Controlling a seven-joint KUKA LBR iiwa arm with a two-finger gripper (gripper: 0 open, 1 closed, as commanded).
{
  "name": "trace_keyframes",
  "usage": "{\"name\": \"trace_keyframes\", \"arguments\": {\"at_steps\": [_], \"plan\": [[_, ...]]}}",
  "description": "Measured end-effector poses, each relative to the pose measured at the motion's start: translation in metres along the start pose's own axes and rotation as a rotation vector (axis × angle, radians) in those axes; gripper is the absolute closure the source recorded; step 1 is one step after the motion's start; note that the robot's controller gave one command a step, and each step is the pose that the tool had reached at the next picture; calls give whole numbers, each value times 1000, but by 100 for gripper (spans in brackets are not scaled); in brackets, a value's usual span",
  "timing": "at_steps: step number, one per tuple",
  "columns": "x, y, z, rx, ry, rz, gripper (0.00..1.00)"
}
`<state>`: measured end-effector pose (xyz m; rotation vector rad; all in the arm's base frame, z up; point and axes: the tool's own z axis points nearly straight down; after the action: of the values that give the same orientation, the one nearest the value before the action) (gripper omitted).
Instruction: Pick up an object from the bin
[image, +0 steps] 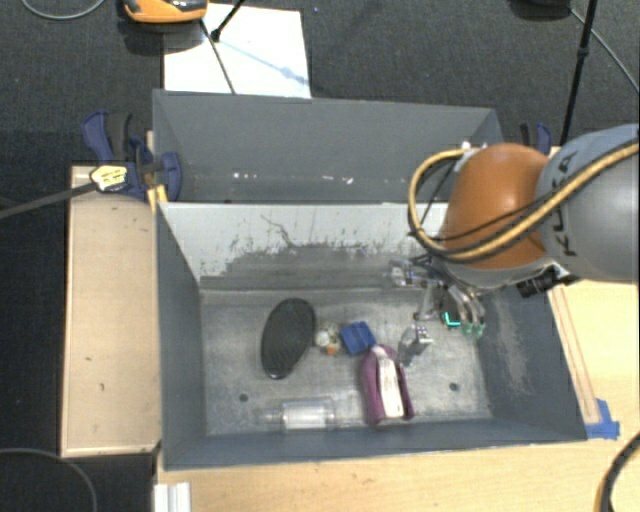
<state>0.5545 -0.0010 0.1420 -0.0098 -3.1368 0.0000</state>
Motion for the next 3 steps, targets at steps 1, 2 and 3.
{"name": "trace_keyframes", "arguments": {"at_steps": [1, 2, 3], "plan": [[4, 48, 59, -2, -8, -71, 0], [-13, 39, 71, -2, -8, 26, 0], [-13, 40, 69, -2, -7, 24, 100]]}}
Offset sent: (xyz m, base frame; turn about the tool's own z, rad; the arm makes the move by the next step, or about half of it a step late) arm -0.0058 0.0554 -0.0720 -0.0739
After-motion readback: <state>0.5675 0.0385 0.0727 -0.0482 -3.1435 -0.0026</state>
